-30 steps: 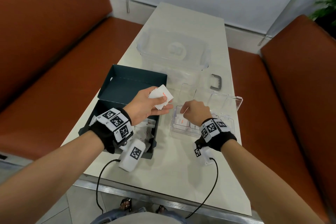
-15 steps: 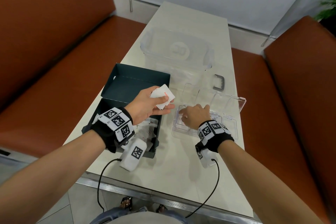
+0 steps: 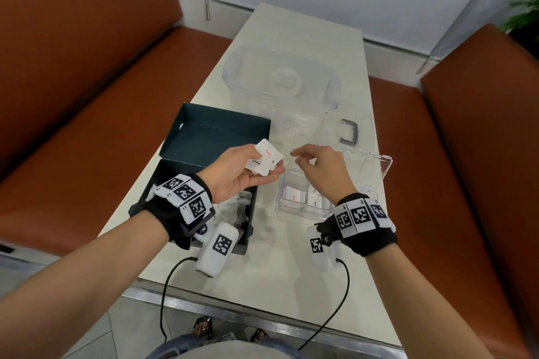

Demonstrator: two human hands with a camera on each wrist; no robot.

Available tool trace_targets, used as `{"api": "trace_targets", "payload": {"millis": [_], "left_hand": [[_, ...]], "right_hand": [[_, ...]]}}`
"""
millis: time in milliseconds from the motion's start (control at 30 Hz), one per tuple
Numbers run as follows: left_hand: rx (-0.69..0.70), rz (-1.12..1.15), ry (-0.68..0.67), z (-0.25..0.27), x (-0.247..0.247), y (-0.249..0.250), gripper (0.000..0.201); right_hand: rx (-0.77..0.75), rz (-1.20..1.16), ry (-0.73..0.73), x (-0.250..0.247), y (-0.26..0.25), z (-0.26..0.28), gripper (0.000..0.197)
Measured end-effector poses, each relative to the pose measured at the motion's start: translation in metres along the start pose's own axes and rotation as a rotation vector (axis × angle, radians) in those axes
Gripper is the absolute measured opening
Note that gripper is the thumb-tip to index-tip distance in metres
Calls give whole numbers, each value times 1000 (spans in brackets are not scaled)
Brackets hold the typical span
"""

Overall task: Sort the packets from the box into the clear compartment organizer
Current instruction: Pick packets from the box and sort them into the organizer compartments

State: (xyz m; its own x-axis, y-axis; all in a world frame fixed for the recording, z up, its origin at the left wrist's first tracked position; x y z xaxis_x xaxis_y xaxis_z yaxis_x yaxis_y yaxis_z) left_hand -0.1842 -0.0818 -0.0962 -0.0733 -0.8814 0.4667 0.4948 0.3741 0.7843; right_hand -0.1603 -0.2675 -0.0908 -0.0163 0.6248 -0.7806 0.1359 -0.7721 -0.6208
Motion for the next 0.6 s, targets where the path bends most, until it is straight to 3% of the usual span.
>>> {"api": "trace_targets", "payload": {"millis": [100, 200, 333, 400, 600], "left_hand": [[-4, 1, -19, 0, 7, -1, 28], [25, -17, -30, 0, 13, -3, 25], [60, -6, -10, -3, 15, -4, 25], [37, 21, -8, -2, 16, -5, 22], [48, 39, 40, -3, 24, -7, 9]], "right_hand": [[-25, -201, 72, -5, -16, 6, 15], [-58, -236, 63, -3, -26, 13, 9], [-107, -180, 19, 1, -29, 21, 29], [-93, -191, 5, 3, -29, 22, 32], [42, -239, 13, -5, -21, 20, 13]]}}
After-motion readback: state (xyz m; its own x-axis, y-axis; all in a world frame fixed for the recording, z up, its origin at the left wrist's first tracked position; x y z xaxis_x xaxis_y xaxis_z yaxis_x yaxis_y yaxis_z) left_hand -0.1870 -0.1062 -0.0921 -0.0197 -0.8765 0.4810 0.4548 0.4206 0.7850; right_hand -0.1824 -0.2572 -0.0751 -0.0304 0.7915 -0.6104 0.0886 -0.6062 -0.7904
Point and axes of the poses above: each hand's wrist, its own z-axis away from the middle knuckle, its own x-axis out of the palm, y = z × x, the point moved 2 cm from there along -z, towards the middle knuckle, and after that the axes turned 2 degrees about -z, right-handed, at the moved point
